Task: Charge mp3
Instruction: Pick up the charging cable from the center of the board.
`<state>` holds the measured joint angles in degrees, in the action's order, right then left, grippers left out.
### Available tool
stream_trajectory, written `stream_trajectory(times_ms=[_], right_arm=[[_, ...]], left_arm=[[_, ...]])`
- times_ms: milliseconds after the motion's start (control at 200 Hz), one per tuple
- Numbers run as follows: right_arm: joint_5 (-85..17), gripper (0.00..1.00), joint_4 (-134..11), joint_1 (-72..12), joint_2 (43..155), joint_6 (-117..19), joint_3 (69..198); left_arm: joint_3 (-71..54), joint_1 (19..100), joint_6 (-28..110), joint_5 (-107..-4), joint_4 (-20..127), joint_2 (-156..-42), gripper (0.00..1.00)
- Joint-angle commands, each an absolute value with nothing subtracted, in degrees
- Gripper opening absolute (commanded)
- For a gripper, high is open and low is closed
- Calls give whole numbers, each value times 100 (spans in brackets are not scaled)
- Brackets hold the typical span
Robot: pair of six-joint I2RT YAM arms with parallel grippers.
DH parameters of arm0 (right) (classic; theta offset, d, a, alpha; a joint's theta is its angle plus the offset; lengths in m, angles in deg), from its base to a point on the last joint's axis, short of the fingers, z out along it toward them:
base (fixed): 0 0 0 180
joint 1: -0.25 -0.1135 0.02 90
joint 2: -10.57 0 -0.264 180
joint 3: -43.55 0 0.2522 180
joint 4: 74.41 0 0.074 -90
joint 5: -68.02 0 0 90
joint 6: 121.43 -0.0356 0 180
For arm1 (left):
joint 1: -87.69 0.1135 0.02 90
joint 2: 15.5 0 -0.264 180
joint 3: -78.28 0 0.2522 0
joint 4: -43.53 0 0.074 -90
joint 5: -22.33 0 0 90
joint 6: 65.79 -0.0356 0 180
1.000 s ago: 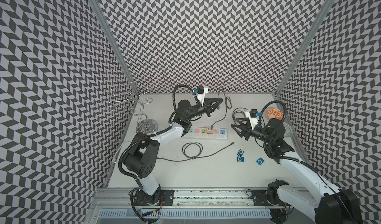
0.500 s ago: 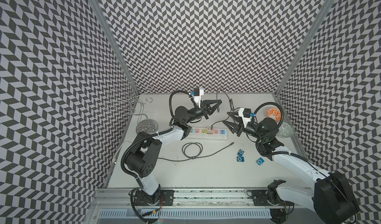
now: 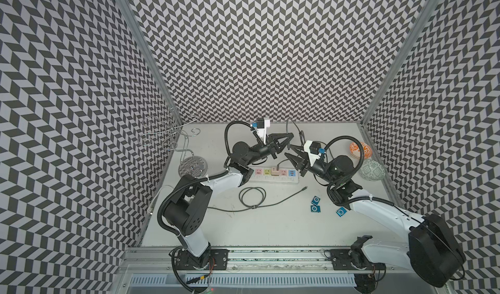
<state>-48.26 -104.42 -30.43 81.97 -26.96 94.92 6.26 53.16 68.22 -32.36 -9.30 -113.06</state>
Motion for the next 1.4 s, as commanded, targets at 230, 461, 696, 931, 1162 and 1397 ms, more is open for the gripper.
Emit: stream_trajectory(times_ms=[230, 461, 696, 931, 1162, 1397], right_arm=[[-4126, 33, -10631, -3134, 8247, -2645, 9705], [-4123, 19, -10393, -3132, 8348, -2625, 9836], [-4036, 8, -9973, -3131, 8214, -2418, 9905], [-3755, 6, -7403, -3040, 8031, -2099, 10643], [-4126, 5, -5671, -2612, 7797, -1030, 11150], [-5041, 5, -4323, -1940, 7906, -290, 12010]], left_arm=[[643, 5244, 6710, -3373, -824, -11092, 0], [598, 5227, 6702, -3374, -815, -11110, 0], [540, 5236, 6325, -3387, -420, -11041, 39], [-297, 5360, 2646, -3708, 2695, -10529, 87], [-297, 5431, 23, -3720, 3718, -10145, 84], [-6, 5709, -1060, -3262, 3844, -9781, 81]])
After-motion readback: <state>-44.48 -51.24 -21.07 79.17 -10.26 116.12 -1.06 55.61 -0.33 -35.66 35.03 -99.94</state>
